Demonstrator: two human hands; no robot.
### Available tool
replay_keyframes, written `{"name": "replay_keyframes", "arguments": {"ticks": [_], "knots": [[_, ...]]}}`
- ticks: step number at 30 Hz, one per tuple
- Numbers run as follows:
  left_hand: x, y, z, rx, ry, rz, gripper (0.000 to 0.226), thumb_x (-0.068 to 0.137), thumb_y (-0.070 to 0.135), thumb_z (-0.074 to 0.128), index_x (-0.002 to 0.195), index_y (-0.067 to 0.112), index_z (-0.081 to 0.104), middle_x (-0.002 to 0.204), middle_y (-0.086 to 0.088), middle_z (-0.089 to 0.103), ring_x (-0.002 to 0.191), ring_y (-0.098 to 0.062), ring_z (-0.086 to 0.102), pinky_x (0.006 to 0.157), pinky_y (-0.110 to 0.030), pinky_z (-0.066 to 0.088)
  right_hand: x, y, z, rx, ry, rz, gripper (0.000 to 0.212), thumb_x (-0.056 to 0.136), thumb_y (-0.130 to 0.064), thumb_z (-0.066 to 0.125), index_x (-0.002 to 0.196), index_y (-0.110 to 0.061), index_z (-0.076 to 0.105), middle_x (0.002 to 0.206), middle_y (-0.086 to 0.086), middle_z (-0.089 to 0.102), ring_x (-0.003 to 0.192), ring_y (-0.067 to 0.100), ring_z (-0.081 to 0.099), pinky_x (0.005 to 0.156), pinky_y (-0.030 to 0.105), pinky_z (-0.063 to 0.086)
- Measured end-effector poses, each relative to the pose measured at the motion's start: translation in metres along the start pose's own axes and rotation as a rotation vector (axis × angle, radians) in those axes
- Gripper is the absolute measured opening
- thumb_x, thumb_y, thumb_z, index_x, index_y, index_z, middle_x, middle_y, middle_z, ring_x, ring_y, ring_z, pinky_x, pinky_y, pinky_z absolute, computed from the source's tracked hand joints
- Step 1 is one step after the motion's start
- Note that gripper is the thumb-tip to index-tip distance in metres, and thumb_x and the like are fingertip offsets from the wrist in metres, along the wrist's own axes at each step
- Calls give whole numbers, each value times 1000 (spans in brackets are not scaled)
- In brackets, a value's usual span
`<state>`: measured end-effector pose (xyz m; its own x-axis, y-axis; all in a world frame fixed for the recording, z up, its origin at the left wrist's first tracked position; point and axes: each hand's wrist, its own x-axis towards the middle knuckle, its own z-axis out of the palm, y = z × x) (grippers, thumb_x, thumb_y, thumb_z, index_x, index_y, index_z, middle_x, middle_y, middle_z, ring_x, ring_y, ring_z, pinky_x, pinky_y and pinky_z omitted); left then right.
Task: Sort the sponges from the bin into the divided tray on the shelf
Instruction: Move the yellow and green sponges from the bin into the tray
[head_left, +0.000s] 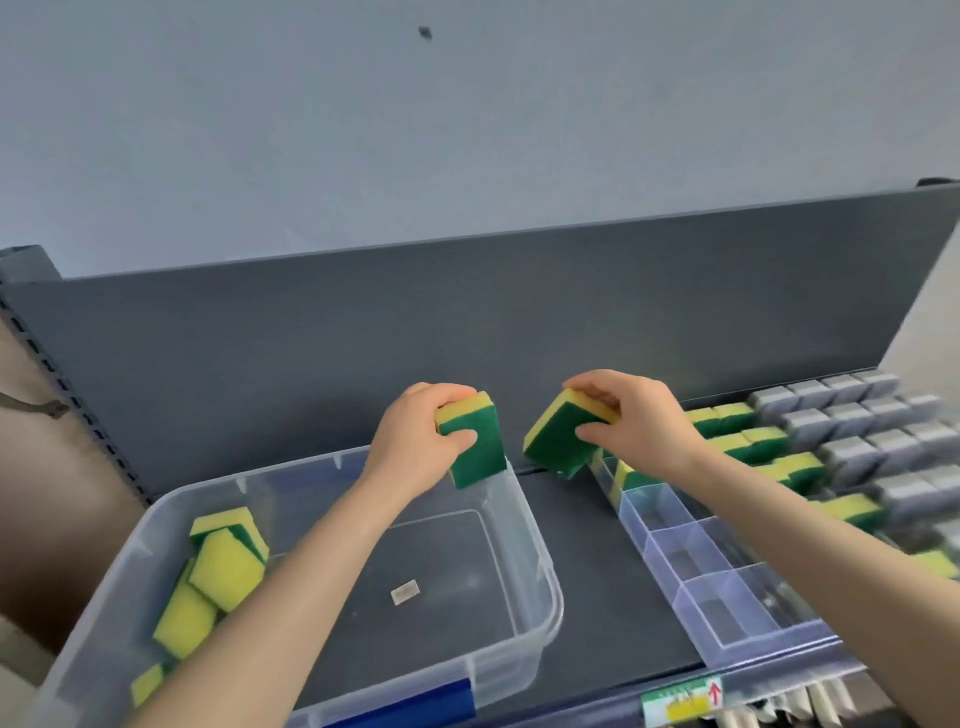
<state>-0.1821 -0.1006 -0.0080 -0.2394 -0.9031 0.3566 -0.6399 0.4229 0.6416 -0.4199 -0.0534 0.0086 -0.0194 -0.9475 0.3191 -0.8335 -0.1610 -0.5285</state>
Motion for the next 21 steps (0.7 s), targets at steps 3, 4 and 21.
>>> {"name": "replay_keyframes", "arguments": {"ticks": [3,4,21], "knots": [[10,23,25,-11,-6,5,41,77,16,70,115,32,63,100,13,55,87,-9,54,75,-25,41,0,29,-22,9,8,21,45,74,-17,74,115,-30,61,104,-12,66,96,11,59,90,31,49],[13,31,34,-16,-6,4,40,78,17,70,115,32,63,100,14,56,87,-9,54,75,-26,42,0,39,-28,11,6,28,45,74,-17,74,115,-30,61,104,-12,66,96,11,60,90,31,49],[18,117,176,-62,62,-76,39,80,13,68,114,33,63,104,19,54,93,1,51,75,-5,33,-5,184,-73,-36,-102,-35,45,77,-9,71,118,-25,61,114,-5,66,104,21,59,90,32,47]]}}
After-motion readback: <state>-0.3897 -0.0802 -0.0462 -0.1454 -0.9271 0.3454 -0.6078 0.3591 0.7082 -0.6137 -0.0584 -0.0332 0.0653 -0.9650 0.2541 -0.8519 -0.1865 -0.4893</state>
